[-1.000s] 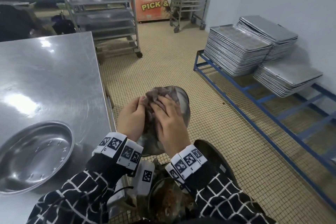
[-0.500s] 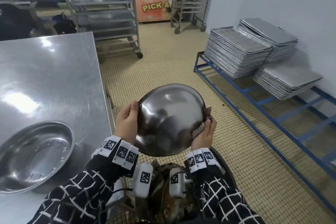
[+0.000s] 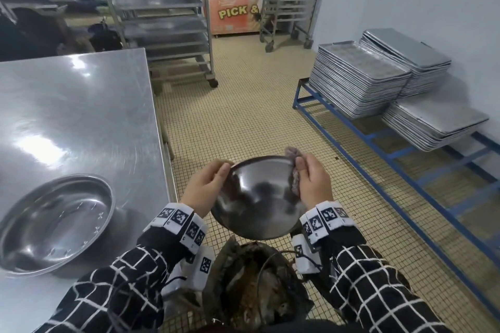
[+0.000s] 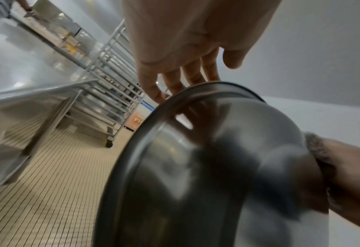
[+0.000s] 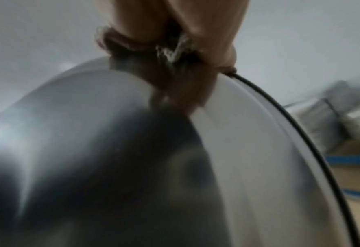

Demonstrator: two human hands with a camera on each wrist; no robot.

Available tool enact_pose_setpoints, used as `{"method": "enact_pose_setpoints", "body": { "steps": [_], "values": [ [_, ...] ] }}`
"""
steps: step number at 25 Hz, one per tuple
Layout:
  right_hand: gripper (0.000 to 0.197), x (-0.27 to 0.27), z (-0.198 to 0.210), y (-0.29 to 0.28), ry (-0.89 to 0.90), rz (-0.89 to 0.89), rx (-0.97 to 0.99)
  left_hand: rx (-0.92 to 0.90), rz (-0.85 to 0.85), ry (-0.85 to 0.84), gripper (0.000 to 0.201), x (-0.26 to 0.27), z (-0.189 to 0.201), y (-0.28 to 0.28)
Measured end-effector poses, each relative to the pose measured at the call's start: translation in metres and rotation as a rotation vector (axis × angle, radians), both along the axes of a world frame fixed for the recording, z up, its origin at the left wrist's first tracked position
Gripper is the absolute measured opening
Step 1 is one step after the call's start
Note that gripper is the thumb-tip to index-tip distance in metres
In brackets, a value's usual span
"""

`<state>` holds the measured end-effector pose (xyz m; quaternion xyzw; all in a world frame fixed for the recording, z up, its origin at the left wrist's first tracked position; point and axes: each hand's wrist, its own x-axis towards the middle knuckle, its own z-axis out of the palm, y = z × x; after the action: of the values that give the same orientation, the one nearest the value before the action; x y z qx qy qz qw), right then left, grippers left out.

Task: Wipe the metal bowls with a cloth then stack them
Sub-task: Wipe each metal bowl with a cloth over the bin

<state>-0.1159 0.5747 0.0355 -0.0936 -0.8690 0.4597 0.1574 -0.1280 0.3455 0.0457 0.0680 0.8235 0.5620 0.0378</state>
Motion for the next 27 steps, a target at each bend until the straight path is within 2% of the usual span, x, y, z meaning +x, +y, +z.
{"method": "enact_pose_setpoints", "body": {
  "steps": [3, 6, 9, 12, 14, 15, 17, 19, 21, 24, 27],
  "values": [
    [0.036, -0.001, 0.004, -0.01, 0.072, 0.176, 0.285, -0.179, -0.145, 0.026, 0.019, 0.003, 0.007, 0.014],
    [0.046, -0.004, 0.003, -0.022, 0.132, 0.231, 0.432, -0.264, -0.106, 0.075, 0.027, 0.008, 0.007, 0.025],
    [0.033, 0.004, 0.005, -0.044, 0.277, 0.168, 0.455, -0.13, 0.088, 0.081, 0.027, 0.01, 0.01, 0.033],
    [0.035, 0.021, 0.011, -0.063, 0.39, 0.068, 0.556, 0.023, 0.201, 0.048, 0.027, 0.008, 0.02, 0.038],
    [0.04, 0.025, 0.012, -0.062, 0.365, -0.024, 0.509, 0.049, 0.211, 0.035, 0.034, 0.008, 0.023, 0.039],
    [0.042, 0.025, 0.011, -0.057, 0.324, -0.1, 0.421, 0.068, 0.213, 0.023, 0.037, 0.009, 0.023, 0.038],
    [0.042, 0.022, 0.001, -0.037, 0.189, -0.252, 0.108, 0.137, 0.245, -0.019, 0.037, 0.01, 0.021, 0.033],
    [0.037, 0.02, -0.017, -0.016, -0.021, -0.313, -0.139, 0.244, 0.307, -0.059, 0.034, 0.009, 0.02, 0.027],
    [0.034, 0.023, -0.027, -0.005, -0.106, -0.299, -0.157, 0.271, 0.353, -0.046, 0.036, 0.004, 0.02, 0.021],
    [0.029, 0.026, -0.014, -0.013, 0.096, -0.263, -0.109, 0.236, 0.358, -0.033, 0.036, 0.0, 0.022, 0.018],
    [0.037, 0.023, 0.012, -0.043, 0.32, -0.023, 0.032, 0.142, 0.303, -0.032, 0.038, 0.005, 0.025, 0.023]
  ]
}}
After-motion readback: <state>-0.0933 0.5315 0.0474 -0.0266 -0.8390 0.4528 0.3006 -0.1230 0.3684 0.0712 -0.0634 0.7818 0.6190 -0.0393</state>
